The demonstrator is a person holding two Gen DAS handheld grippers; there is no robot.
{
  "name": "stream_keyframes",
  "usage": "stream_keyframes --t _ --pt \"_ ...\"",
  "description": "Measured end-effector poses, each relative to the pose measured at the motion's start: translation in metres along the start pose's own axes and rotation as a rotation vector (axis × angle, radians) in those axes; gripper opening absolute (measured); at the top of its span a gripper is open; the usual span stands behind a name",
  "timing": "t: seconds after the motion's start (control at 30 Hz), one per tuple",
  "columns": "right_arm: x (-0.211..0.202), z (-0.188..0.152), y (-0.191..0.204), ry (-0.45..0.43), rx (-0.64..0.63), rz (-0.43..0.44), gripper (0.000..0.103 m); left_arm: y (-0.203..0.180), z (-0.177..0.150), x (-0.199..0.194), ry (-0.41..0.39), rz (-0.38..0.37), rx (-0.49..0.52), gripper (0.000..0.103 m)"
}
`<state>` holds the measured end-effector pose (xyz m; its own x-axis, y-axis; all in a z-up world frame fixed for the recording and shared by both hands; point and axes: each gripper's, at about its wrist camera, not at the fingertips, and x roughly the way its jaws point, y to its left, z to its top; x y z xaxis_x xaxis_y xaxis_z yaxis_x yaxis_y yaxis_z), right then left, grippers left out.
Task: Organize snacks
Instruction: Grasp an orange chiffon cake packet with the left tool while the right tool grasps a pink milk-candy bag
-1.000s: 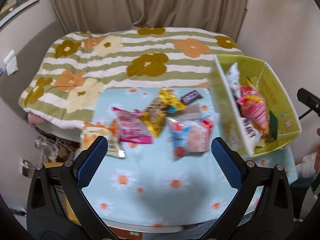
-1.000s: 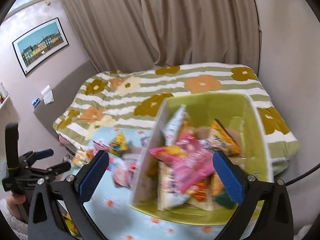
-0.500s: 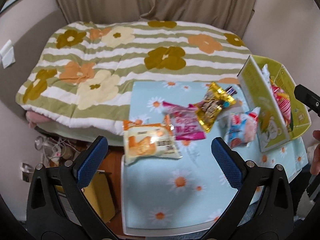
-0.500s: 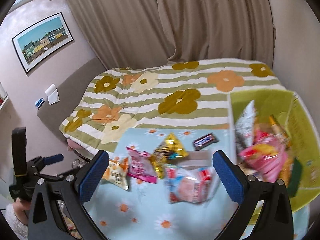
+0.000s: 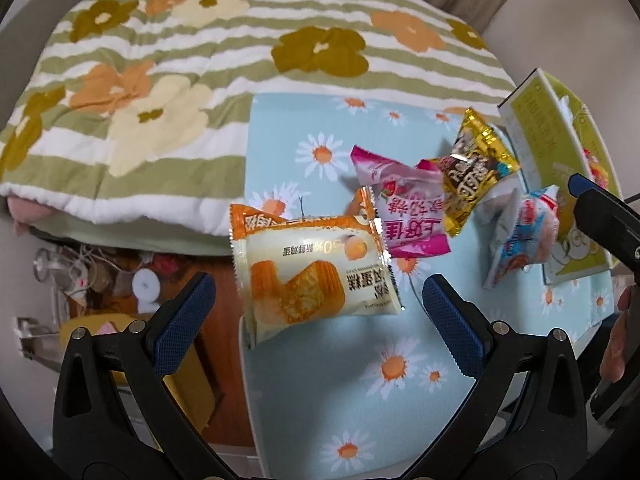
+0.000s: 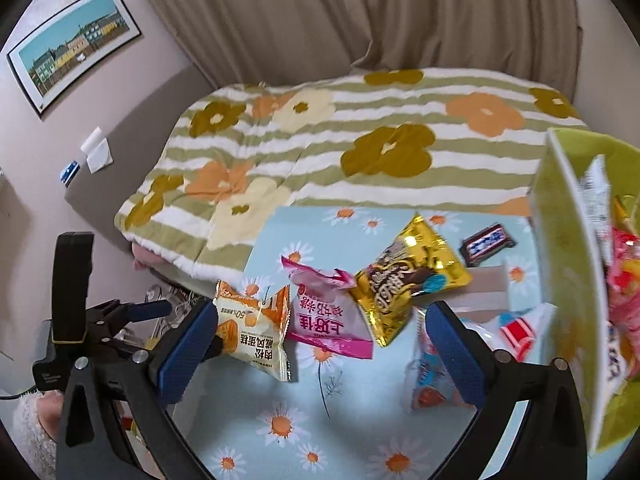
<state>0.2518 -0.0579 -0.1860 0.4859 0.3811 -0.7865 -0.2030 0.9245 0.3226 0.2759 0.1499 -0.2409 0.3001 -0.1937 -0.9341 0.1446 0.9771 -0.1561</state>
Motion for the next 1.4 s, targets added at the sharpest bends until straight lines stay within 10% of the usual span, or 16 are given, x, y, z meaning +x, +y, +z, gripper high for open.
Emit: stream_keyframes --t 0.8,1.4 --pt "0.111 0.002 -0.002 0.25 -0.094 0.125 0.076 -0.015 0.011 0.064 0.073 0.11 -0.02 0.103" --pt "0.136 -0.001 -0.005 0.303 -0.113 0.131 0.076 -0.016 0.002 0.077 0.069 0.176 0.034 0.097"
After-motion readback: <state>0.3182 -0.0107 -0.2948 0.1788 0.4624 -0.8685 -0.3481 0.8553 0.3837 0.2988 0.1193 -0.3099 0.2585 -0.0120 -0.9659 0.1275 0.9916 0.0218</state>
